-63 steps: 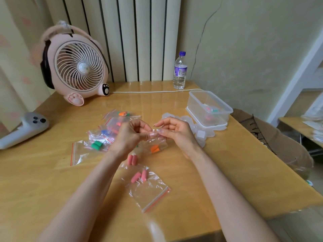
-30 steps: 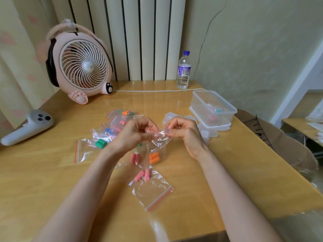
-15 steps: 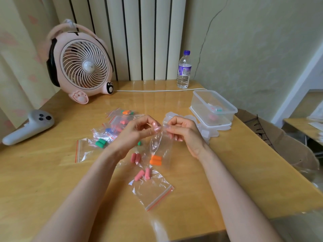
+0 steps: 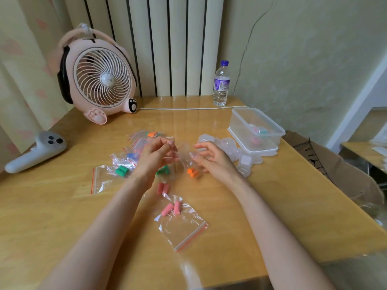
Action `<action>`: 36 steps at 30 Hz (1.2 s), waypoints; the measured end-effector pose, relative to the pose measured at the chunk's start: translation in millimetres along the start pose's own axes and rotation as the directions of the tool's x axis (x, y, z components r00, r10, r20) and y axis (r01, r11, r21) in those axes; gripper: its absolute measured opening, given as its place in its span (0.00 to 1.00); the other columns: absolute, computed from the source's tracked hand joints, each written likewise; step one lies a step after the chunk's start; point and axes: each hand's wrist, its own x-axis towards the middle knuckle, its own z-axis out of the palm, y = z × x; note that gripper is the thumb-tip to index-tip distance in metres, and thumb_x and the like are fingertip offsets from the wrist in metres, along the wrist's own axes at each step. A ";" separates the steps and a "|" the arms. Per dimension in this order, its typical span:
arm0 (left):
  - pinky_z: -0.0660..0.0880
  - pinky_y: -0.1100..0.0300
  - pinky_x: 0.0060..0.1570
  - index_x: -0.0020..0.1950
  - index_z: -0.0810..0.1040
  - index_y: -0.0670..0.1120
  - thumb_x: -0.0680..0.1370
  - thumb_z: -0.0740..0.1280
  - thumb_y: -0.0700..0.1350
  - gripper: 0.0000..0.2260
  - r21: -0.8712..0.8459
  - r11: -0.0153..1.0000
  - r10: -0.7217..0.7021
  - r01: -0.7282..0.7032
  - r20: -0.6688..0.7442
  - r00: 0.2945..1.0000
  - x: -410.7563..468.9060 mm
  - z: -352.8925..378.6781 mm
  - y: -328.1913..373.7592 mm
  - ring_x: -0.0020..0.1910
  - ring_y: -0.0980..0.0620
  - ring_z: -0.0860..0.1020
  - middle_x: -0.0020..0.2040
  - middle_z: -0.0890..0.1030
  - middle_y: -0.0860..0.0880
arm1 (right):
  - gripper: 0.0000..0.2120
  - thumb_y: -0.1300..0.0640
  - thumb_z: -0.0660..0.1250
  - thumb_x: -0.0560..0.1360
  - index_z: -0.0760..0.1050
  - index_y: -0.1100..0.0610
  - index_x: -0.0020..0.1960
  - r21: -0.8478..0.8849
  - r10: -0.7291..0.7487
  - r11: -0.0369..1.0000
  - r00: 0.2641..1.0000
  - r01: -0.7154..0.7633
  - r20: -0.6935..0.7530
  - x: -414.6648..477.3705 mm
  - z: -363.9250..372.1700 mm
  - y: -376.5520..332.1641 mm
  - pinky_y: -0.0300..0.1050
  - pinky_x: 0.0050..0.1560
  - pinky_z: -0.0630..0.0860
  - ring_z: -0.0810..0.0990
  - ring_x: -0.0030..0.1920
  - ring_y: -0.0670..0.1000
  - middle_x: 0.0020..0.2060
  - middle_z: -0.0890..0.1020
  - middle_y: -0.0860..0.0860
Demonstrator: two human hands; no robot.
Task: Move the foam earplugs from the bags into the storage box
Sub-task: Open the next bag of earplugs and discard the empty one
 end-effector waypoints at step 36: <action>0.68 0.58 0.42 0.45 0.76 0.44 0.76 0.63 0.40 0.03 0.804 0.594 0.072 -0.003 -0.050 0.996 -1.4 6.2 -7.3 0.47 0.44 0.78 0.44 0.80 0.46 | 0.04 0.67 0.69 0.72 0.78 0.60 0.40 0.191 -0.077 0.973 0.964 0.129 -0.256 -5.9 -29.5 -12.9 0.35 0.32 0.72 0.72 0.26 0.42 0.31 0.78 0.53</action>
